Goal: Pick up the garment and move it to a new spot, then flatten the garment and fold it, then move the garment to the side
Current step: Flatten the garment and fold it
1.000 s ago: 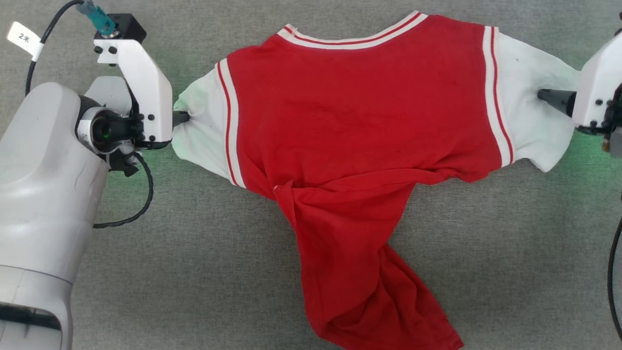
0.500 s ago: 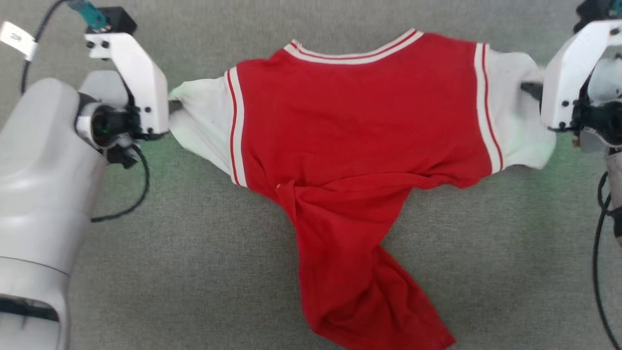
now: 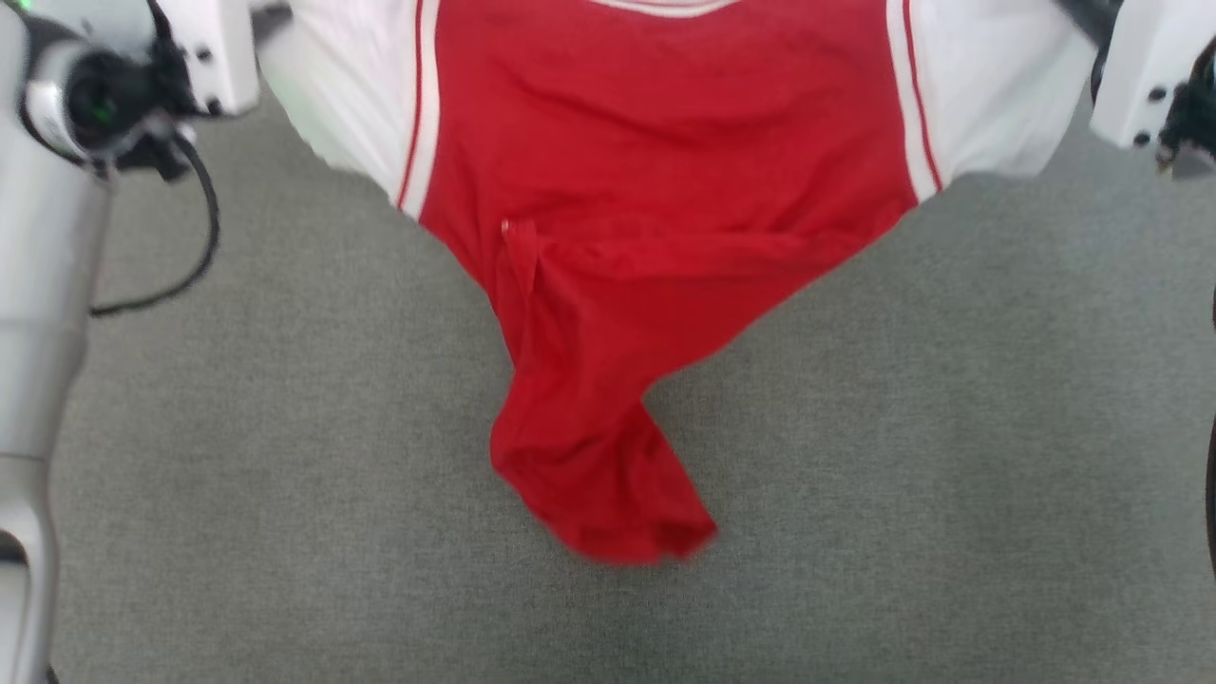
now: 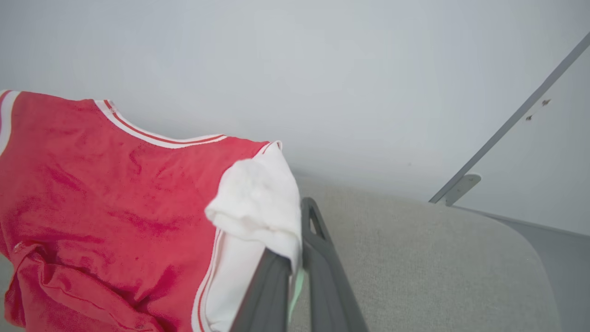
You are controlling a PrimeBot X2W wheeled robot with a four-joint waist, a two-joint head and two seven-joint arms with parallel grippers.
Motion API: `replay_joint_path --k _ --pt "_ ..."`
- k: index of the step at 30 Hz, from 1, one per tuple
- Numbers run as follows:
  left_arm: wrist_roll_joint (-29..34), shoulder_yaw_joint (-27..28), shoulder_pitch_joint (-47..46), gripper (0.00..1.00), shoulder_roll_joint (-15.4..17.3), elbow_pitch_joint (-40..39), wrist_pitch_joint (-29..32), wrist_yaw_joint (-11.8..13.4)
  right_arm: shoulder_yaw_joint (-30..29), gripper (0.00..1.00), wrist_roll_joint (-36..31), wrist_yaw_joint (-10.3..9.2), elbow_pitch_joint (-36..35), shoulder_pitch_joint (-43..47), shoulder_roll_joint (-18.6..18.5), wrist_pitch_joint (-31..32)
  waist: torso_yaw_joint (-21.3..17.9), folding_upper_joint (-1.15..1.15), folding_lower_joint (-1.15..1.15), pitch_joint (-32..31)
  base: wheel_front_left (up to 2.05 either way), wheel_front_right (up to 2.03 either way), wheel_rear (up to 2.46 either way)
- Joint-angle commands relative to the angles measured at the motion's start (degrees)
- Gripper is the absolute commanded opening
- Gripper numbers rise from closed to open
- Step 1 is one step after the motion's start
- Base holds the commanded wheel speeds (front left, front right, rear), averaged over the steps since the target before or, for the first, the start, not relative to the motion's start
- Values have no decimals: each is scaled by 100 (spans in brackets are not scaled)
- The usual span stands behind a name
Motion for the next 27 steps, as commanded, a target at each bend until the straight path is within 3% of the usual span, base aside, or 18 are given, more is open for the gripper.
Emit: replay_joint_path --k 1,8,27 --pt "-12 56 -134 0 54 -32 -42 49 29 0 -4 0 -53 -118 -12 -108 -22 0 0 -175 0 0 0" --pt "112 121 -598 0 166 -58 -168 120 142 0 -63 -1 92 -667 12 -514 -74 0 0 -447 0 0 0" --pt "157 130 -1351 0 143 315 -879 -137 273 0 -262 -1 882 -1657 139 -1464 -151 0 0 -385 0 0 0"
